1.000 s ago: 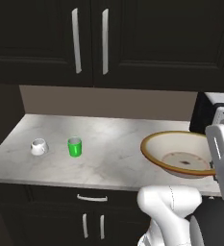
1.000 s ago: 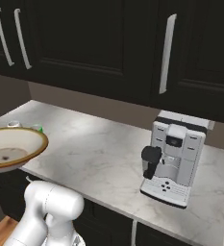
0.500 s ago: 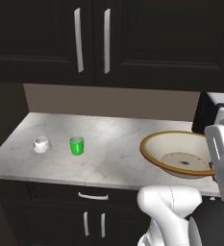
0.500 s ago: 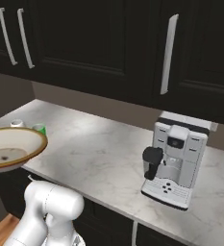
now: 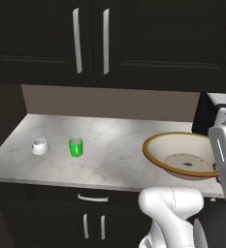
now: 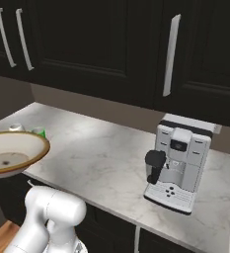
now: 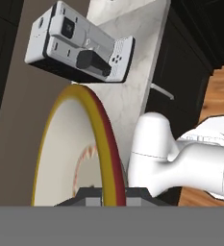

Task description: Clear the mugs and bowl far away from the sink.

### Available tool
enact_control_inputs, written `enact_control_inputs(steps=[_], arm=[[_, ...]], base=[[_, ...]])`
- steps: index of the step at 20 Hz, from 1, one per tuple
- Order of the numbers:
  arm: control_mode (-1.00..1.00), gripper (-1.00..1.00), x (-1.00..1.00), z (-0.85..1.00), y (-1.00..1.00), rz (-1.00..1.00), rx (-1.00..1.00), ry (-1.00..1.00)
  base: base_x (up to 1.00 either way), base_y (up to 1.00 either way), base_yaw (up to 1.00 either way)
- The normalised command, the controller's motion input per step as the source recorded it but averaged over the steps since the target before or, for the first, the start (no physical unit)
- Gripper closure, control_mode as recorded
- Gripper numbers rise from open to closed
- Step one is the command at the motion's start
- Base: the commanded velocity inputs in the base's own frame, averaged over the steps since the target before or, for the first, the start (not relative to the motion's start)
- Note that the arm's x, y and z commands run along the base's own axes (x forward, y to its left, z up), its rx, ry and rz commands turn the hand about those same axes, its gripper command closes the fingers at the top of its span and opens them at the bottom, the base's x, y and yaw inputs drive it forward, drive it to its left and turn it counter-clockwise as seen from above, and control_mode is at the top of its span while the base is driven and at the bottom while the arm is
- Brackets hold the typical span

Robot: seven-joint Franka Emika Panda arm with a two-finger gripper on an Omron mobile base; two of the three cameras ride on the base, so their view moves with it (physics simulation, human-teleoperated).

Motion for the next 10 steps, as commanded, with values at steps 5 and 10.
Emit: enact_control_inputs(steps=[5, 10], arm=[[1.0, 1.0, 0.0, 0.0, 0.0, 0.0, 0.0, 0.0], [1.0, 1.0, 0.0, 0.0, 0.0, 0.0, 0.0, 0.0]], base=[[0.08, -0.08, -0.29], [0.09, -0.03, -0.31]])
